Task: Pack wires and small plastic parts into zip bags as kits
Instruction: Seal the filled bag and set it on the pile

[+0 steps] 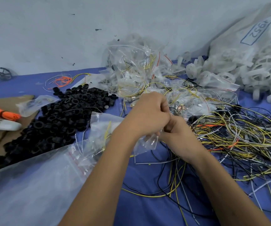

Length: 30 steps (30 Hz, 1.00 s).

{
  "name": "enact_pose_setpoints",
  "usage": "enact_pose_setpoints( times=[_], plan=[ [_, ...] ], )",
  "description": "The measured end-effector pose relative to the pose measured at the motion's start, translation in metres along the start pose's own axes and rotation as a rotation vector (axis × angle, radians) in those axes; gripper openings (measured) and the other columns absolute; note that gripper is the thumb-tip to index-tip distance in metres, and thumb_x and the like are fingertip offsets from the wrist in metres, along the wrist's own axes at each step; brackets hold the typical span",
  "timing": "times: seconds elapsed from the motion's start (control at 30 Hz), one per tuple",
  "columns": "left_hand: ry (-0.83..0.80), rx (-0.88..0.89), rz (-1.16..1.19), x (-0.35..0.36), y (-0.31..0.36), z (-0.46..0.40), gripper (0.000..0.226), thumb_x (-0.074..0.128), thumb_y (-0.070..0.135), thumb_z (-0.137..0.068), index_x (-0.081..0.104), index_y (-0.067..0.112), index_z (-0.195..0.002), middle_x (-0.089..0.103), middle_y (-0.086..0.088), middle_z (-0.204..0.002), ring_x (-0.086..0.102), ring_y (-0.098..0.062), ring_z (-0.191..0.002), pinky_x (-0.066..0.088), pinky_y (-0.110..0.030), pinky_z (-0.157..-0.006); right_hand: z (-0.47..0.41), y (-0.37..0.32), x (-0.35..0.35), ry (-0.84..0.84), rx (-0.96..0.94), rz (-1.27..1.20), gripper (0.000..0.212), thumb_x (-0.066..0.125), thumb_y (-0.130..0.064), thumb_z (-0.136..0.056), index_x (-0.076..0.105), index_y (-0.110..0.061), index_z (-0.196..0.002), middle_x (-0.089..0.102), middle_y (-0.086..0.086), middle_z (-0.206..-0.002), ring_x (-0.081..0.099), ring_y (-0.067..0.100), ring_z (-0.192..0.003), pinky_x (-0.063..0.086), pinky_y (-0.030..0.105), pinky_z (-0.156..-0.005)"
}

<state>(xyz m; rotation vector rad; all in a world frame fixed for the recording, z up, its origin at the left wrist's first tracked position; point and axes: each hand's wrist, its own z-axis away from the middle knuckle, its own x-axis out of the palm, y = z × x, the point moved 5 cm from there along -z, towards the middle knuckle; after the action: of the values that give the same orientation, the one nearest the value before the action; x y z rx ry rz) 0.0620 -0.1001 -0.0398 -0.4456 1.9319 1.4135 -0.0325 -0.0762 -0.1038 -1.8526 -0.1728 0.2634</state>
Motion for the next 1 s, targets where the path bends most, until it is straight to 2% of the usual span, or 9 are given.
enact_pose_setpoints(
  times=[0.2,0.3,0.4,0.47,0.53,0.63,0.77,0.9,1.0],
  plan=[
    [0.013,0.080,0.002,0.005,0.008,0.000,0.014,0.072,0.009,-0.085,0.066,0.013,-0.073,0.062,0.008,-0.057,0.057,0.000,-0.049,0.050,-0.026,-0.060,-0.005,0.009,0.007,-0.091,0.010,0.194,0.028,0.044,0.026,-0.073,0.059,0.002,-0.078,0.063,0.010,-0.069,0.061,0.014,-0.068,0.053,0.030,-0.065],
    [0.012,0.060,0.054,0.004,0.005,0.001,0.013,0.070,0.007,-0.087,0.065,0.008,-0.075,0.066,0.000,-0.057,0.064,-0.010,-0.043,0.045,-0.018,-0.048,-0.002,0.012,0.008,0.083,0.030,0.404,0.029,0.055,0.022,-0.086,0.063,-0.004,-0.097,0.064,-0.005,-0.078,0.064,0.000,-0.074,0.047,0.007,-0.069],
    [0.012,0.043,0.127,0.005,0.002,0.001,0.013,0.070,0.006,-0.088,0.064,0.005,-0.076,0.067,-0.005,-0.057,0.065,-0.015,-0.039,0.040,-0.013,-0.038,-0.005,0.014,0.014,0.137,-0.028,0.162,0.040,0.063,0.018,-0.070,0.045,-0.010,-0.093,0.065,0.009,-0.070,0.068,0.008,-0.054,0.047,0.007,-0.054],
    [0.002,0.052,0.137,0.006,-0.002,0.000,0.018,0.074,0.008,-0.087,0.064,0.010,-0.072,0.062,0.007,-0.052,0.063,-0.008,-0.041,0.042,-0.018,-0.041,-0.011,0.018,0.026,0.011,-0.017,0.092,0.038,0.051,0.026,-0.087,0.048,-0.011,-0.093,0.064,0.000,-0.075,0.067,-0.001,-0.057,0.050,0.010,-0.051],
    [0.025,0.076,0.121,0.004,-0.006,-0.002,0.025,0.077,0.012,-0.086,0.062,0.020,-0.068,0.060,0.011,-0.054,0.058,-0.002,-0.046,0.045,-0.022,-0.049,-0.013,0.028,0.026,-0.087,0.080,0.040,0.033,0.053,0.022,-0.091,0.056,-0.007,-0.106,0.071,-0.007,-0.085,0.071,0.000,-0.076,0.057,0.017,-0.065],
    [0.179,0.096,0.017,-0.010,-0.017,-0.003,0.020,0.075,0.022,-0.088,0.063,0.022,-0.072,0.062,0.009,-0.066,0.056,-0.008,-0.060,0.049,-0.030,-0.063,-0.009,0.025,0.021,-0.182,0.029,0.236,0.019,0.055,0.013,-0.094,0.070,0.002,-0.097,0.075,0.012,-0.090,0.073,0.034,-0.086,0.060,0.052,-0.075],
    [0.128,-0.045,-0.159,-0.024,-0.054,-0.003,0.020,0.068,0.038,-0.094,0.066,0.020,-0.086,0.069,0.006,-0.081,0.065,-0.016,-0.081,0.054,-0.037,-0.080,-0.007,0.023,0.008,-0.046,0.113,0.000,0.025,0.046,-0.006,-0.106,0.070,-0.005,-0.109,0.073,-0.006,-0.073,0.069,0.009,-0.063,0.053,0.020,-0.054],
    [0.026,-0.194,-0.454,-0.028,-0.081,0.001,0.020,0.064,0.047,-0.094,0.067,0.028,-0.098,0.067,0.006,-0.096,0.062,-0.020,-0.094,0.046,-0.032,-0.077,-0.008,0.025,-0.006,0.136,0.298,-0.152,0.063,0.038,-0.058,-0.100,0.069,-0.003,-0.105,0.065,0.008,-0.061,0.059,0.019,-0.050,0.045,0.024,-0.044],
    [0.045,-0.189,-0.471,-0.027,-0.079,0.001,0.014,0.066,0.043,-0.094,0.069,0.031,-0.100,0.059,0.011,-0.088,0.057,-0.018,-0.088,0.040,-0.030,-0.074,-0.006,0.021,-0.002,-0.061,0.223,-0.013,0.044,0.068,-0.045,-0.092,0.072,-0.002,-0.099,0.065,0.005,-0.061,0.058,0.013,-0.052,0.046,0.020,-0.050]
  ],
)
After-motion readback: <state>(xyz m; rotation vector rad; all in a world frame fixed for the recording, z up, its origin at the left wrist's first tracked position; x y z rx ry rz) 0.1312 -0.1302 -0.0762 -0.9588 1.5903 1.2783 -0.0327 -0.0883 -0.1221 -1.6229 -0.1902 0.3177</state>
